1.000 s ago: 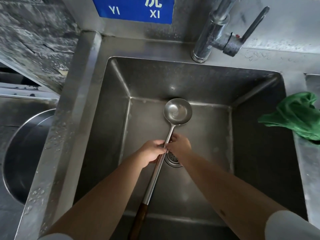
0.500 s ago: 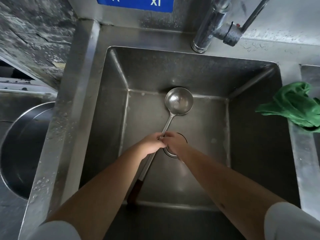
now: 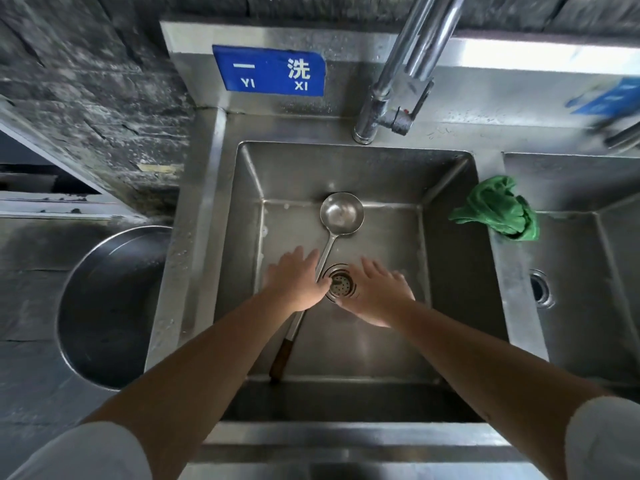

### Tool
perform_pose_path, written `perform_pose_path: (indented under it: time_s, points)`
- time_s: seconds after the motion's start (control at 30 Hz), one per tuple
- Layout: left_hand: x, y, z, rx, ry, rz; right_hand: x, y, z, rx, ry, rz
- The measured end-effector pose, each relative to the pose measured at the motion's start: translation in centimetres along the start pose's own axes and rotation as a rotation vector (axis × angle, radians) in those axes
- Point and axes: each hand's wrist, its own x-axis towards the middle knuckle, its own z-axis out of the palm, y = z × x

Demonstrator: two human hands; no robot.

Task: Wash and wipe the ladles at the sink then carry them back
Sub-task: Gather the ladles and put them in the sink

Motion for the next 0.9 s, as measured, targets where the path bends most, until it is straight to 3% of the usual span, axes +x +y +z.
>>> perform_pose_path:
  time_s: [0.3,0.7,0.9]
  points:
    - [-7.9,4.3,-5.3,0.152,0.069,0.116,-9.0,-0.3,-6.1,-0.081,0.075,-0.041]
    - [-17.4,8.6,-7.4,0.061,0.188,-0.042,-16.3,2.1,-8.8,-0.127,0.115,-0.153]
    - [-22.3,8.0,-7.3,-0.025,0.266,-0.171,-16.7,-0.4,-9.5,-0.143,0.167,-0.280]
